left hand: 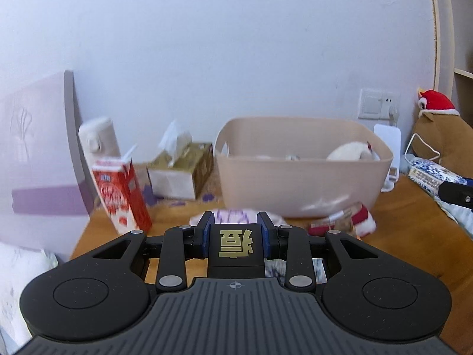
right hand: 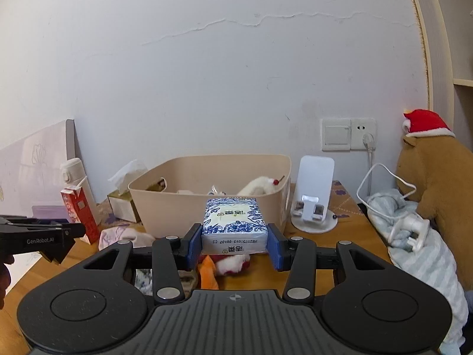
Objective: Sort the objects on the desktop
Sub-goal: 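Carry the black box and tissue pack with both tools over the bin, then open both tools to drop the black box and tissue pack into the bin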
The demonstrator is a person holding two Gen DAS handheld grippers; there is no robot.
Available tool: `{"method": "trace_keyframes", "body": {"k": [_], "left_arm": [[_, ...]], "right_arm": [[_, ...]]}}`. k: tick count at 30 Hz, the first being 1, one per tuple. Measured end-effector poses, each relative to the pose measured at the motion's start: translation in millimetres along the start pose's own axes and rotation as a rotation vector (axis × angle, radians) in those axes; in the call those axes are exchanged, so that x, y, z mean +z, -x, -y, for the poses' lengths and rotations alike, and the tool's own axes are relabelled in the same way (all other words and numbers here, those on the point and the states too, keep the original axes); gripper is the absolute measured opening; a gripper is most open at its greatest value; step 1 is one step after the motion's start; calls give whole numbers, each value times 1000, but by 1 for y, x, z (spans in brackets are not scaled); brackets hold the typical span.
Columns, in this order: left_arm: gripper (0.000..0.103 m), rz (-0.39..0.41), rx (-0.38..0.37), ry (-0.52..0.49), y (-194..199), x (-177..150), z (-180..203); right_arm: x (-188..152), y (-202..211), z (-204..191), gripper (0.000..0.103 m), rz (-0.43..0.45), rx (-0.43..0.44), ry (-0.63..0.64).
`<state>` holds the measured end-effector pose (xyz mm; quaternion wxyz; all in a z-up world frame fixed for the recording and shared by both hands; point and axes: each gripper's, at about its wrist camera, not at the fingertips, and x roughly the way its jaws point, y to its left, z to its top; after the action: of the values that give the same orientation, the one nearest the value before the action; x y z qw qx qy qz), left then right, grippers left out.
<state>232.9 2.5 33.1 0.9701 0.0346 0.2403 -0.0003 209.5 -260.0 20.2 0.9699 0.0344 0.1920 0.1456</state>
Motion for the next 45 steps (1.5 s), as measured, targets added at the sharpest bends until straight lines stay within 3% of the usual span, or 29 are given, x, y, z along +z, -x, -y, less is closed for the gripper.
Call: {"method": "trace_keyframes", "body": {"k": [16, 24, 29, 34, 45], "left_arm": [[32, 121, 46, -103, -32, 69, 24], [32, 119, 47, -114, -71, 98, 35], [32, 78, 55, -95, -106, 110, 37], [32, -15, 60, -60, -152, 116, 36], [32, -214, 39, -37, -215, 111, 39]], "right_arm": [[69, -42, 2, 43, 95, -46, 62], [90, -76, 8, 43, 92, -61, 54], [97, -102, 10, 43, 71, -62, 42], [100, -137, 11, 43, 19, -63, 40], [82, -206, 14, 43, -194, -21, 5]]}}
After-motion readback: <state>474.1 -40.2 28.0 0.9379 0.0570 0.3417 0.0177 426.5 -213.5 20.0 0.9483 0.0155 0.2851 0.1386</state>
